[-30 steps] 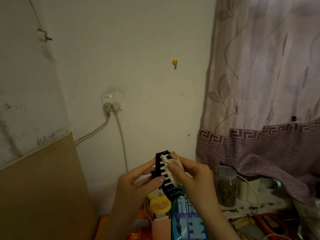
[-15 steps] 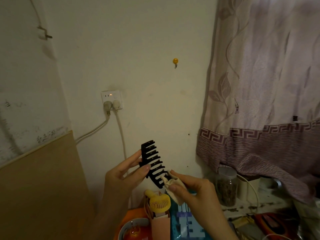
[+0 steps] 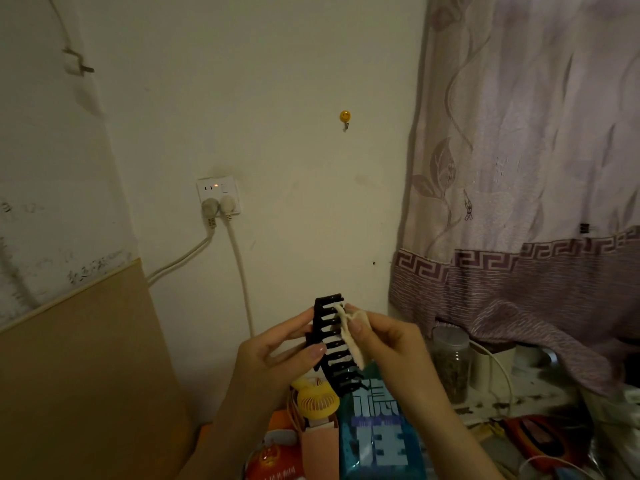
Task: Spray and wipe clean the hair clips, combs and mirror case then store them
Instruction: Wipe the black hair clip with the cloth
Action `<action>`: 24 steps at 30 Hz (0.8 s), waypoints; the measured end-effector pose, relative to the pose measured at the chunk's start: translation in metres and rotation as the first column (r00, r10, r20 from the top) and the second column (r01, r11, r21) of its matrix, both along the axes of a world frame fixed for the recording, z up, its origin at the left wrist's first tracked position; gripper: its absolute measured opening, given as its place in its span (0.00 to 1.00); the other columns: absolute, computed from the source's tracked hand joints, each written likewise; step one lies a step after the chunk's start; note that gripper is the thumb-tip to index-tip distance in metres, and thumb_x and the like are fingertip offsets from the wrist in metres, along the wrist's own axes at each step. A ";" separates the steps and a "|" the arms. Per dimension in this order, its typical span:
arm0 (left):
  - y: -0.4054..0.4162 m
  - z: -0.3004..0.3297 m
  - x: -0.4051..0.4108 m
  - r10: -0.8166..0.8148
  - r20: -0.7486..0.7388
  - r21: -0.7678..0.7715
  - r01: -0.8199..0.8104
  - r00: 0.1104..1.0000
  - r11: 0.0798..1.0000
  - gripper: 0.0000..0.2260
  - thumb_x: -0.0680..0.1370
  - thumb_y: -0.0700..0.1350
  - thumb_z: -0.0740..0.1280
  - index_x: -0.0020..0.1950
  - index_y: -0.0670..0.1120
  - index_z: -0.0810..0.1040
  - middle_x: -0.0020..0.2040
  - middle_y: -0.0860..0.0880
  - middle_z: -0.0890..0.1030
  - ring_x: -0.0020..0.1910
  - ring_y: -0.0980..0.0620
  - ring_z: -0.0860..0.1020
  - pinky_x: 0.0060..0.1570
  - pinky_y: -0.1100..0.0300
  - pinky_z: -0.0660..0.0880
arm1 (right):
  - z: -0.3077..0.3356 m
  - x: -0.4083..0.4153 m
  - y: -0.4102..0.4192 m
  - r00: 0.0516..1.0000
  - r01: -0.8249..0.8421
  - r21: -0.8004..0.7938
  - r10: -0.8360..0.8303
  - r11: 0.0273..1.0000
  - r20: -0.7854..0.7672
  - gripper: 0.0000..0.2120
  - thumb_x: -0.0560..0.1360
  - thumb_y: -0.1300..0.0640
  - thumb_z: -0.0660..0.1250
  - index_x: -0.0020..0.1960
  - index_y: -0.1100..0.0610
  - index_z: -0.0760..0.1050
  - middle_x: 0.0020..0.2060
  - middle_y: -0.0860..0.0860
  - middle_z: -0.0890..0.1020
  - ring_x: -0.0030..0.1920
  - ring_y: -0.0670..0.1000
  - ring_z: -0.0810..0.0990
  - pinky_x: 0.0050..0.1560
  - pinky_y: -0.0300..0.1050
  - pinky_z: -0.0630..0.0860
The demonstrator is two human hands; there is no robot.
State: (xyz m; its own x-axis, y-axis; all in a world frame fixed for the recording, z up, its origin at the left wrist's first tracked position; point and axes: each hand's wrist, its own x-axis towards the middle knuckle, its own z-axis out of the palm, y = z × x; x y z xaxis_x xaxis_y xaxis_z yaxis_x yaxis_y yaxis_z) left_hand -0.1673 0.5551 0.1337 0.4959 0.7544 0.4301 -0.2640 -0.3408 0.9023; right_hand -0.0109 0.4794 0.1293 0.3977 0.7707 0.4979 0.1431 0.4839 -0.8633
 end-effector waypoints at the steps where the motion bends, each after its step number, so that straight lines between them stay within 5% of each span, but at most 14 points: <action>1: 0.000 0.000 0.000 -0.009 0.004 0.004 0.009 1.000 1.000 0.19 0.68 0.32 0.70 0.57 0.45 0.80 0.49 0.48 0.85 0.49 0.52 0.83 0.42 0.64 0.79 | -0.002 -0.001 0.000 0.999 -0.035 -0.013 0.034 0.999 -0.014 0.11 0.75 0.58 0.63 0.51 0.61 0.82 0.44 0.56 0.86 0.46 0.55 0.84 0.44 0.47 0.81; 6: 0.001 -0.001 -0.003 -0.028 0.024 0.009 0.028 0.999 1.000 0.20 0.67 0.39 0.68 0.59 0.45 0.79 0.52 0.50 0.84 0.52 0.53 0.82 0.46 0.64 0.78 | -0.012 -0.001 -0.002 0.955 -0.228 -0.051 0.213 0.972 -0.206 0.15 0.74 0.57 0.64 0.56 0.63 0.81 0.46 0.60 0.85 0.45 0.55 0.84 0.45 0.44 0.80; 11: 0.000 0.000 -0.002 -0.026 -0.037 0.064 0.028 0.999 0.998 0.17 0.73 0.34 0.66 0.61 0.46 0.78 0.54 0.55 0.84 0.53 0.56 0.82 0.46 0.67 0.77 | -0.015 0.000 0.000 0.939 -0.224 -0.027 0.208 0.974 -0.274 0.14 0.72 0.59 0.66 0.56 0.62 0.81 0.47 0.61 0.85 0.47 0.58 0.84 0.46 0.46 0.81; 17: 0.001 0.000 0.004 0.015 -0.097 0.105 -0.005 0.995 0.994 0.17 0.74 0.35 0.67 0.60 0.50 0.78 0.53 0.55 0.84 0.54 0.55 0.81 0.51 0.62 0.79 | -0.019 -0.007 0.001 0.979 -0.071 0.028 0.075 0.997 -0.190 0.12 0.67 0.58 0.70 0.50 0.57 0.83 0.42 0.53 0.86 0.41 0.48 0.85 0.38 0.34 0.77; 24: -0.001 0.003 0.017 0.104 -0.015 -0.003 -0.104 0.994 0.995 0.21 0.60 0.54 0.73 0.50 0.45 0.80 0.43 0.50 0.85 0.44 0.50 0.84 0.39 0.62 0.80 | -0.026 -0.020 0.003 0.991 0.133 0.049 -0.134 0.990 0.008 0.14 0.71 0.64 0.72 0.55 0.52 0.82 0.45 0.42 0.85 0.49 0.43 0.83 0.49 0.36 0.79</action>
State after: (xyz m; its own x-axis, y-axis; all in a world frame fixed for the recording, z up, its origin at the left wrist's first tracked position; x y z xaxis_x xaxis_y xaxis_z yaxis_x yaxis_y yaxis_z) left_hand -0.1504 0.5538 0.1368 0.4208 0.8040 0.4200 -0.2138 -0.3621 0.9073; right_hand -0.0311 0.4824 0.1032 0.4898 0.6861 0.5379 0.2188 0.5004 -0.8377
